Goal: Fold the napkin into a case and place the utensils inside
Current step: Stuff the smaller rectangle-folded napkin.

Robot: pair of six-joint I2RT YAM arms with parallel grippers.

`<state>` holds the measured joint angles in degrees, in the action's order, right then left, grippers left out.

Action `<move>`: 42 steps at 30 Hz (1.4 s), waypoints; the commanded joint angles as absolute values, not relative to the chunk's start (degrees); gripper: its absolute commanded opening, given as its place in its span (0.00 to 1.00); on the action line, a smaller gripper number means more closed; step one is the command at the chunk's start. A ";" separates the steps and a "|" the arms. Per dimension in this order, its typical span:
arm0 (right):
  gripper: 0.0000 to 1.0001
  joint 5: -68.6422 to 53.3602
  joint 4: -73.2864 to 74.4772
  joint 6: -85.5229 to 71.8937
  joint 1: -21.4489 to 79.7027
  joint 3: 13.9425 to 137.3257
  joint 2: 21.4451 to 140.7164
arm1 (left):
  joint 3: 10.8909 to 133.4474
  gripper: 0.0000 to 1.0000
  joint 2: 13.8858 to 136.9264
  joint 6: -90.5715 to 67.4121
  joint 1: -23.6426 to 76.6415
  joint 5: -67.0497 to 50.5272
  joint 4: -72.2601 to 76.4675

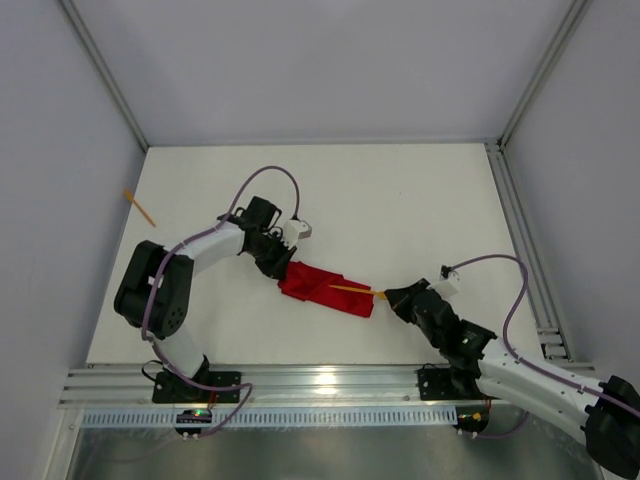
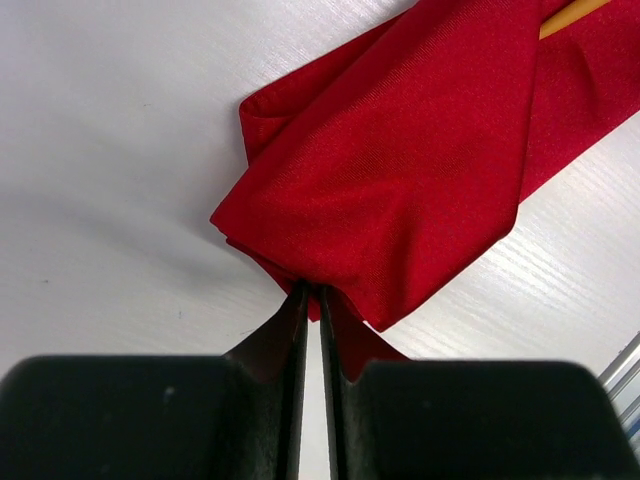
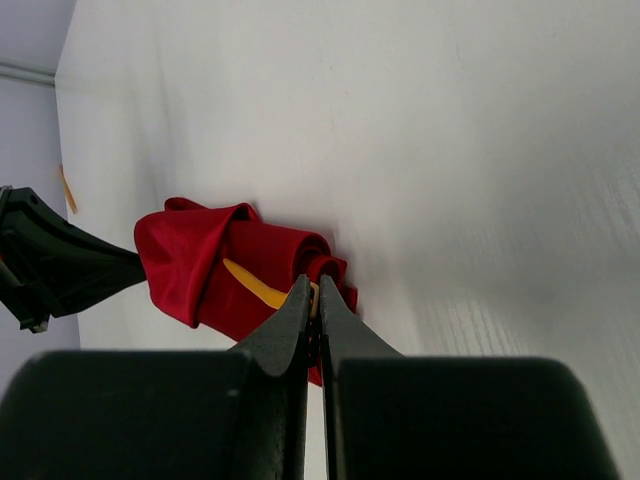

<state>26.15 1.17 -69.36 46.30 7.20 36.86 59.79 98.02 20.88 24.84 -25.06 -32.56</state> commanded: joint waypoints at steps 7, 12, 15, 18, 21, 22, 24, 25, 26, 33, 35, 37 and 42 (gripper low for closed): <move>0.03 27.42 -14.31 -69.26 46.58 5.98 46.92 | 61.52 0.00 98.44 20.39 24.87 -26.54 -32.34; 0.03 26.46 -20.74 -70.13 46.67 6.06 52.90 | 61.44 0.00 98.44 20.30 24.87 -26.81 -32.52; 0.03 26.63 -23.55 -70.66 46.84 6.59 55.10 | 61.44 0.00 98.61 20.39 24.87 -26.98 -32.61; 0.03 27.07 -24.34 -69.53 47.20 8.26 57.03 | 61.52 0.00 98.70 20.39 24.87 -27.25 -32.61; 0.03 27.25 -25.57 -68.56 48.16 10.02 59.84 | 61.61 0.00 98.61 20.30 24.87 -27.60 -32.70; 0.03 27.33 -26.01 -68.47 48.95 10.28 60.55 | 61.52 0.00 98.61 20.39 24.87 -27.68 -32.78; 0.03 28.12 -26.37 -68.64 50.00 11.25 61.87 | 61.61 0.00 98.44 20.39 24.87 -27.69 -32.78; 0.03 28.91 -26.02 -68.64 50.71 11.51 62.92 | 61.61 0.00 98.35 20.39 24.87 -27.69 -32.78; 0.03 30.74 -25.84 -68.64 52.28 12.38 63.28 | 61.61 0.00 98.26 20.48 24.87 -27.77 -32.78; 0.03 32.44 -27.68 -67.06 55.02 16.17 70.74 | 61.79 0.00 98.26 20.65 24.87 -28.21 -32.78; 0.03 32.17 -29.88 -67.85 55.02 16.78 73.89 | 61.87 0.00 98.35 20.57 24.87 -28.48 -32.87; 0.03 32.25 -31.29 -69.60 55.02 16.79 75.58 | 61.79 0.00 98.26 20.57 24.87 -28.56 -33.05; 0.03 36.73 -31.03 -74.35 55.02 15.91 77.34 | 61.70 0.00 97.91 20.65 24.87 -28.48 -33.05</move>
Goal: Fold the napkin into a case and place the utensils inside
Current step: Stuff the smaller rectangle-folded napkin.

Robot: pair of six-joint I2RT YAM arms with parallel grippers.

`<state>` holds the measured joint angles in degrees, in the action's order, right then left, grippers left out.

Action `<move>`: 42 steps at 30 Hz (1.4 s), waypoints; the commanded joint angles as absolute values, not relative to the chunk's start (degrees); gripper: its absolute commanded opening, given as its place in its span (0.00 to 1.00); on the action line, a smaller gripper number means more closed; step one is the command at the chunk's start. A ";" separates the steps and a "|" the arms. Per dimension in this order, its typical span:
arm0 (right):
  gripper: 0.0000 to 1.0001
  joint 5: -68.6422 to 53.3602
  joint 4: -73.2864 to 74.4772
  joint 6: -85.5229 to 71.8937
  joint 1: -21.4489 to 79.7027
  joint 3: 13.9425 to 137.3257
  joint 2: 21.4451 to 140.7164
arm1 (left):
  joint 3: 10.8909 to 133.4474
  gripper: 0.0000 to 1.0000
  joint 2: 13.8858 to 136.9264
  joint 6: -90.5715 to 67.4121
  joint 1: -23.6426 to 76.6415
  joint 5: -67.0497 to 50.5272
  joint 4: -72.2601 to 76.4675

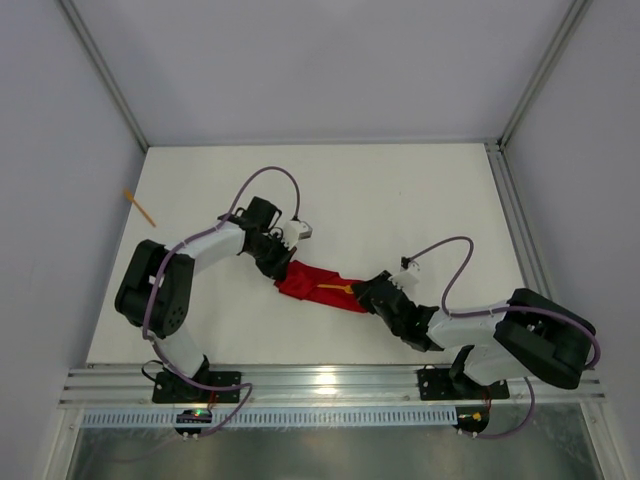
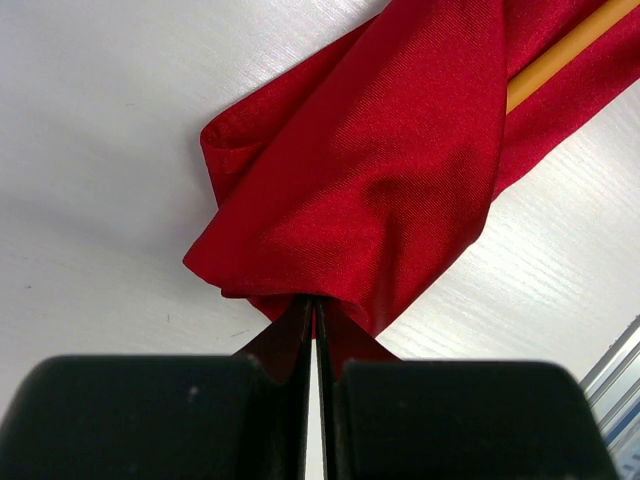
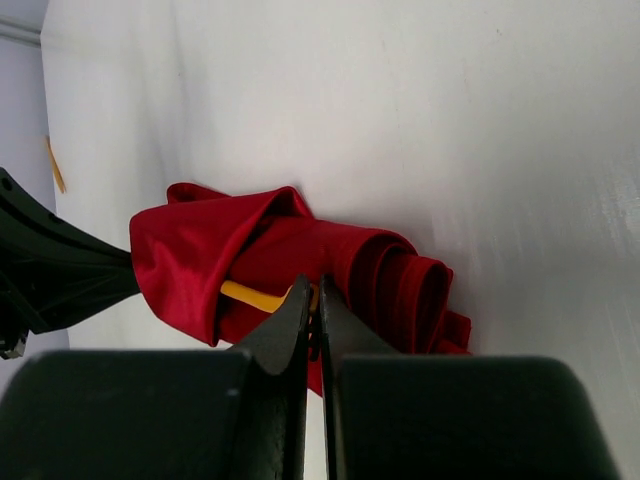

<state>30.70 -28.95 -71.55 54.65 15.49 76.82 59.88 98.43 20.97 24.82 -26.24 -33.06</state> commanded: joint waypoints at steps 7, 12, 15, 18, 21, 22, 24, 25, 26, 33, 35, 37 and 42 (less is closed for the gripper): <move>0.03 38.06 -30.76 -75.32 55.37 18.10 80.85 | 61.88 0.00 98.00 20.65 24.87 -28.56 -33.13; 0.03 37.35 -31.90 -76.46 55.81 18.90 84.11 | 61.96 0.00 97.82 20.57 24.87 -28.56 -33.22; 0.03 37.27 -32.43 -75.94 55.81 18.90 84.20 | 62.05 0.00 97.65 20.57 24.87 -28.39 -33.22; 0.15 37.70 -28.05 -74.36 55.90 19.51 81.48 | 62.23 0.01 96.95 20.57 24.87 -27.25 -33.22; 0.33 38.49 -23.23 -71.55 56.42 21.09 78.41 | 62.75 0.04 95.80 21.09 24.87 -26.28 -33.75; 0.35 38.67 -21.64 -71.11 56.77 22.22 77.88 | 62.93 0.05 95.28 21.27 24.87 -25.93 -34.10; 0.39 37.97 -17.51 -71.45 56.95 23.29 76.47 | 64.15 0.07 94.23 21.79 24.79 -25.06 -35.42; 0.42 37.79 -16.71 -71.46 57.13 23.29 76.20 | 64.16 0.07 94.22 22.06 24.79 -24.53 -35.85; 0.44 37.71 -15.74 -71.46 57.13 23.81 75.77 | 64.68 0.09 93.44 22.23 24.70 -24.09 -36.29; 0.70 38.76 2.67 -69.35 57.39 31.10 73.57 | 65.92 0.24 88.43 23.47 22.85 -21.98 -39.37; 0.76 39.46 6.31 -69.00 57.39 33.30 73.48 | 65.92 0.27 87.63 23.64 22.24 -20.84 -39.55; 0.82 39.72 10.27 -70.13 57.39 34.01 73.56 | 66.00 0.29 86.84 23.82 21.80 -20.31 -39.64; 0.83 41.13 14.57 -68.91 57.48 35.50 72.78 | 66.80 0.31 86.13 22.86 20.13 -18.64 -39.82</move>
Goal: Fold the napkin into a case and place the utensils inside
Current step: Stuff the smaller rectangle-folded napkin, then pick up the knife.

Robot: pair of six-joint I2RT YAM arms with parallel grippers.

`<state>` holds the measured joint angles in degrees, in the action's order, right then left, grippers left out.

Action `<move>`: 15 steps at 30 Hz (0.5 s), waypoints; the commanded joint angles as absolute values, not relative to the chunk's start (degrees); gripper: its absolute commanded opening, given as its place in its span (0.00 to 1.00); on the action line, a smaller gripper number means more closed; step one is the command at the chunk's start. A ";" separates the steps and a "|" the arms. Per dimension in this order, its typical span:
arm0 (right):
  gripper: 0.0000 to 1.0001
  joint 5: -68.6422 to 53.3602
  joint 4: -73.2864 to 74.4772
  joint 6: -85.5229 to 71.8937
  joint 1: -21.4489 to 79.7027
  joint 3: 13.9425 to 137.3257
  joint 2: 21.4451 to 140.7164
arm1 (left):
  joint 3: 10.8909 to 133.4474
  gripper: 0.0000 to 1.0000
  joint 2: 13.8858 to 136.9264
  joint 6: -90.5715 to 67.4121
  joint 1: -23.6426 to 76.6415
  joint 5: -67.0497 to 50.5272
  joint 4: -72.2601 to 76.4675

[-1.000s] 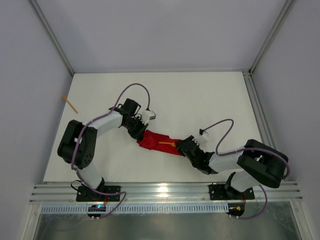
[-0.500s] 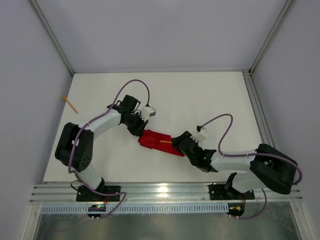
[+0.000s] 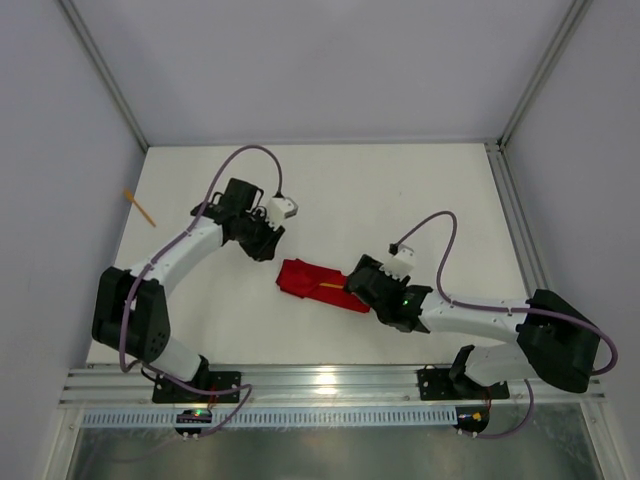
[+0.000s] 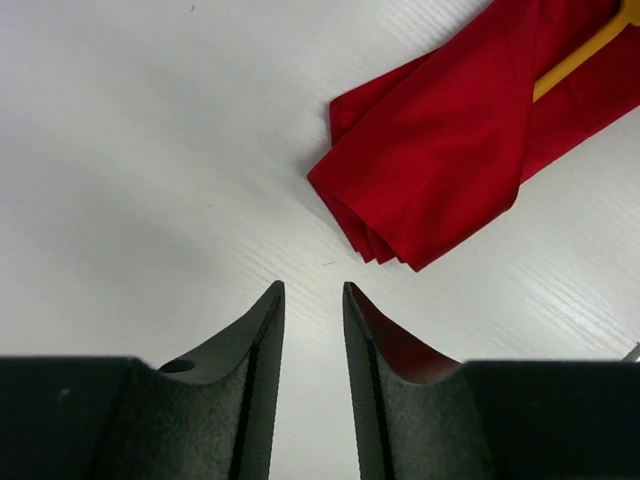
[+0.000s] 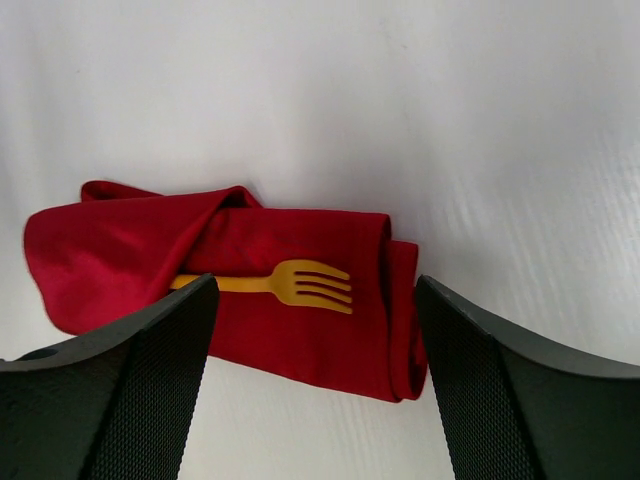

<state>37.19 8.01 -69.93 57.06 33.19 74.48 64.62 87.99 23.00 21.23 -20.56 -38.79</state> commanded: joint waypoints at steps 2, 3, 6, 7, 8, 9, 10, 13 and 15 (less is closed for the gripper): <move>0.83 43.67 16.08 -67.51 57.74 36.91 72.34 | 67.41 0.36 85.78 21.80 18.11 -16.71 -38.59; 0.83 44.81 17.04 -66.46 58.01 37.26 71.29 | 67.59 0.38 85.69 20.58 17.15 -14.52 -37.89; 0.83 50.44 16.18 -60.66 58.97 38.06 68.92 | 68.46 0.47 85.95 18.20 10.83 -9.25 -31.77; 0.83 50.97 15.30 -58.73 59.06 37.88 67.17 | 68.55 0.49 86.31 15.32 6.55 -4.70 -29.29; 0.83 51.67 13.29 -55.32 58.98 37.45 66.28 | 68.90 0.52 87.35 13.38 4.24 -2.31 -26.66; 0.83 51.77 12.31 -53.98 59.06 37.27 65.49 | 68.91 0.53 88.15 11.27 2.22 1.28 -20.63; 0.83 51.94 11.87 -53.01 59.06 37.09 64.43 | 68.91 0.57 88.94 7.68 -1.81 6.36 -17.61; 0.82 53.43 11.42 -50.54 59.94 37.79 64.16 | 70.13 0.73 93.68 5.63 -5.44 16.91 -9.86; 0.82 54.66 12.21 -49.84 60.91 38.49 64.86 | 73.29 0.84 98.95 5.28 -6.85 21.86 -7.57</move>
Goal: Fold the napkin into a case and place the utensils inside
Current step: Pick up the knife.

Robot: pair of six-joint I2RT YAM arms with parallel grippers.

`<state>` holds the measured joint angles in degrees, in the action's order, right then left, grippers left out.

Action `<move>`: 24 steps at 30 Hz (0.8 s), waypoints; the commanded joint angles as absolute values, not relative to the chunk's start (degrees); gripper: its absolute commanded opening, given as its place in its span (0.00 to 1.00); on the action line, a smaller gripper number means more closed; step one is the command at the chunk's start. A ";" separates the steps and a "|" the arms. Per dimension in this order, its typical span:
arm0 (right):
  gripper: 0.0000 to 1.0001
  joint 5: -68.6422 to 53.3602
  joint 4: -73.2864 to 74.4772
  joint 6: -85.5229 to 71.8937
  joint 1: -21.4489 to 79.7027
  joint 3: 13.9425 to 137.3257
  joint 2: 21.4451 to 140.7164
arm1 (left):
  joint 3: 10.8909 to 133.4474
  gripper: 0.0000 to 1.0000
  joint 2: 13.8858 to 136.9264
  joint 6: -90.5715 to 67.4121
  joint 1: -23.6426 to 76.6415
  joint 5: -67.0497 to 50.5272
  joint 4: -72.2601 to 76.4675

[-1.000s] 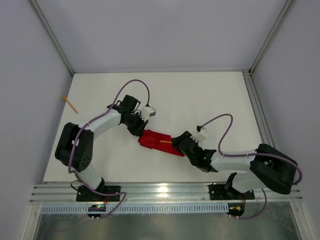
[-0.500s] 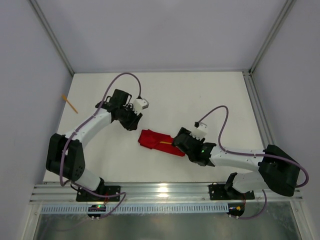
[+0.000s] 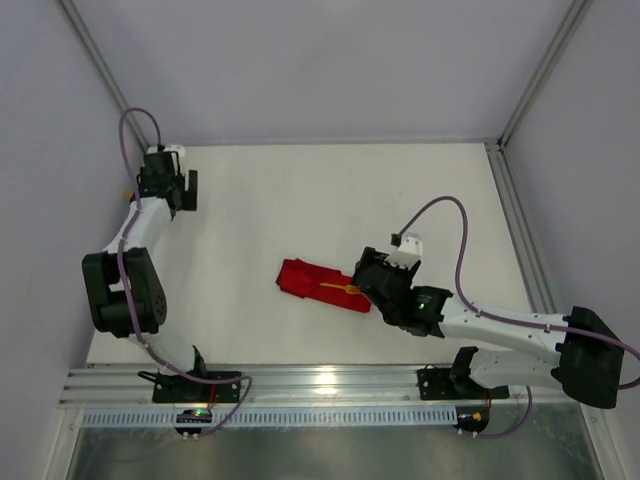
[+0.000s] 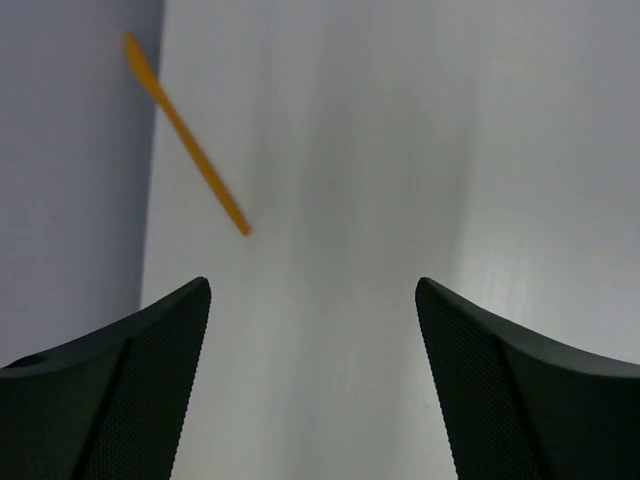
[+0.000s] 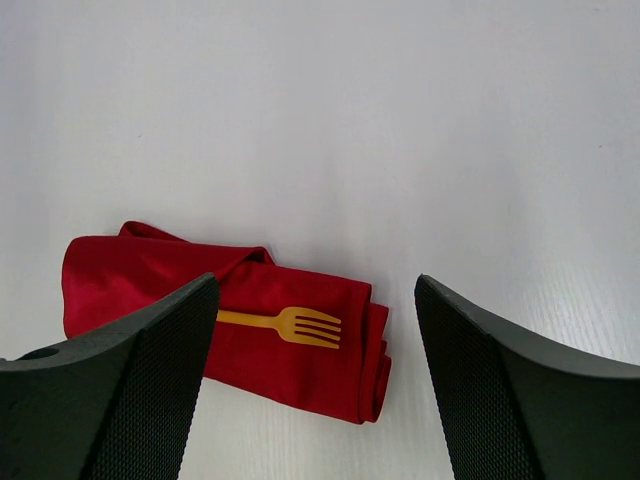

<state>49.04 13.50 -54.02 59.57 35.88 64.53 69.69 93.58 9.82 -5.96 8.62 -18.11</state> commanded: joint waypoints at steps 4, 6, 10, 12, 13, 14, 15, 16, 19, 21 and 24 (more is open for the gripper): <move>0.82 54.76 13.62 -49.83 61.79 40.69 68.02 | 87.68 0.81 112.38 0.45 -10.18 31.19 -15.68; 0.82 54.49 14.15 -49.66 62.22 41.48 69.87 | 99.15 0.77 120.88 -4.38 -12.64 30.24 -22.20; 0.82 55.19 15.03 -48.61 63.37 43.59 71.98 | 105.03 0.75 126.56 -8.26 -16.17 24.88 -26.02; 0.82 55.72 15.29 -48.34 63.98 44.03 72.77 | 105.29 0.76 127.26 -9.92 -17.48 23.30 -23.91; 0.82 55.98 15.55 -48.17 64.16 44.38 72.95 | 106.08 0.76 127.96 -10.28 -17.75 23.47 -23.65; 0.82 55.99 15.56 -48.08 64.25 44.56 73.12 | 106.43 0.77 128.23 -10.37 -17.84 23.47 -23.56; 0.82 56.07 15.56 -47.99 64.42 44.65 73.47 | 106.70 0.79 128.41 -10.37 -18.02 23.81 -23.38; 0.82 56.16 15.56 -47.81 64.60 45.08 73.74 | 106.96 0.83 128.50 -10.46 -18.19 23.91 -23.29; 0.82 56.86 15.91 -46.94 65.13 45.87 74.44 | 107.49 0.88 129.46 -11.69 -18.89 22.69 -23.81; 0.82 58.00 16.43 -46.58 65.57 46.23 74.71 | 108.80 0.88 131.39 -13.00 -20.55 20.05 -26.52; 0.82 58.88 17.40 -46.58 65.83 46.67 74.62 | 111.17 0.78 134.63 -15.55 -22.75 15.22 -29.87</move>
<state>54.37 16.49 -47.07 65.30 44.29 74.52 108.44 131.39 -11.66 -20.01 19.92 -26.09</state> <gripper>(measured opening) 0.824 0.799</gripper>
